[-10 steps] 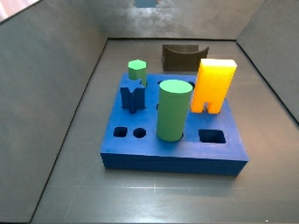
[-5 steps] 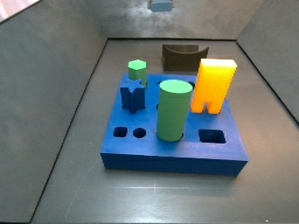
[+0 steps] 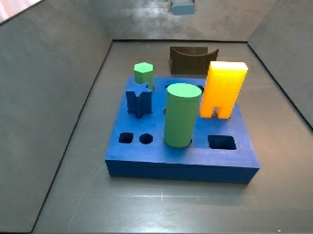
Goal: Pick up the square-circle object. Move up. Rotate the square-circle object. Place the square-circle object on the fixture. Regrasp the square-circle object. Move to above the board. Insert the square-circle object.
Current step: Place the square-circle object on the fixture.
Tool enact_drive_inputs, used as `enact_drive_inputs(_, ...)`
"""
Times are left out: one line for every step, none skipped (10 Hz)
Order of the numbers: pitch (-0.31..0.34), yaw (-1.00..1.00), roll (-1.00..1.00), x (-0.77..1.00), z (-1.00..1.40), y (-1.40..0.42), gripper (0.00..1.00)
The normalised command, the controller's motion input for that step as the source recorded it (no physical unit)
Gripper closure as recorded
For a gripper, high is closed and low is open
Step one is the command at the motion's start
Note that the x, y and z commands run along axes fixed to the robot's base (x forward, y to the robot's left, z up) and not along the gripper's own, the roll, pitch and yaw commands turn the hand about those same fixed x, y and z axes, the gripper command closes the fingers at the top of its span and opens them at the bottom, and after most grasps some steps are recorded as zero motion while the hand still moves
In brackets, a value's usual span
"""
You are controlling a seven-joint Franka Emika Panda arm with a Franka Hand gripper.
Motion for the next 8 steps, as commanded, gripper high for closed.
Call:
enact_drive_inputs(0.112,0.00,-1.00,0.65,0.17,-0.51,1.00)
enact_drive_inputs(0.116,-0.02,-1.00,0.54,0.08,-0.21,1.00)
enact_drive_inputs(0.120,-0.02,-1.00,0.48,0.02,-0.11,1.00)
enact_drive_inputs(0.132,-0.03,-1.00,0.40,0.02,-0.05,1.00)
enact_drive_inputs(0.140,-0.03,-1.00,0.35,0.02,-0.02,1.00)
enact_drive_inputs(0.149,-0.05,-1.00,0.26,0.00,0.01,1.00)
enact_drive_inputs(0.155,-0.06,-1.00,0.20,-0.01,0.02,1.00)
enact_drive_inputs(0.166,-0.07,-1.00,0.10,-0.01,0.03,1.00)
